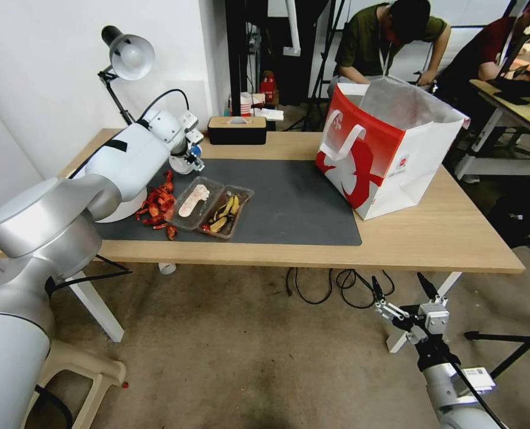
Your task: Pick up the trash from the table and place it into the takeout bag.
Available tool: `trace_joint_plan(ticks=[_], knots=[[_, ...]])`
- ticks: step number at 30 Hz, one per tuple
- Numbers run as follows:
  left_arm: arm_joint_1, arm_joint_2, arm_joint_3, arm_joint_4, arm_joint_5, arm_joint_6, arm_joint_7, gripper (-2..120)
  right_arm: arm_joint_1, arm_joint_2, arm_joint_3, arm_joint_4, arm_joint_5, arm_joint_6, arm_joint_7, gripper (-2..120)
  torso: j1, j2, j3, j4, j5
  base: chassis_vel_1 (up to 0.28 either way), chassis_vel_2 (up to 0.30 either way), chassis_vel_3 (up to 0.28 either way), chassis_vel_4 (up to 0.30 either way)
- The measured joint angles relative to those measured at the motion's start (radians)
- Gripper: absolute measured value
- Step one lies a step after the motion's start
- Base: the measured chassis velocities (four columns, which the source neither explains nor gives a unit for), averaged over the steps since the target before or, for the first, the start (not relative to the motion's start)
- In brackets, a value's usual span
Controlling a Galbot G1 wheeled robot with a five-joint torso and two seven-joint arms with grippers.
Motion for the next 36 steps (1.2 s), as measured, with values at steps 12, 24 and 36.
trace_joint_plan(ticks=[12,24,36], knots=[[0.017,-0.006,-0.012,0.001,-0.002,0.012,-0.064,79,0.000,0.000,0.002,0.002,-0.002,0.008,0.003,100,0.000,0.000,0.000,0.0006,0.0007,0.000,0.000,0.000,0.000],[0.035,0.002,-0.014,-0.015,-0.002,0.012,-0.072,70,0.003,-0.001,0.004,0.008,-0.002,0.008,0.005,100,0.000,0.000,0.000,-0.0001,0.0005,0.000,0.000,0.000,0.000],[0.039,0.014,-0.015,-0.032,-0.030,0.016,-0.100,70,0.016,-0.001,-0.006,0.007,-0.003,0.001,0.008,100,0.000,0.000,0.000,-0.0003,0.0000,0.000,0.000,0.000,0.000]])
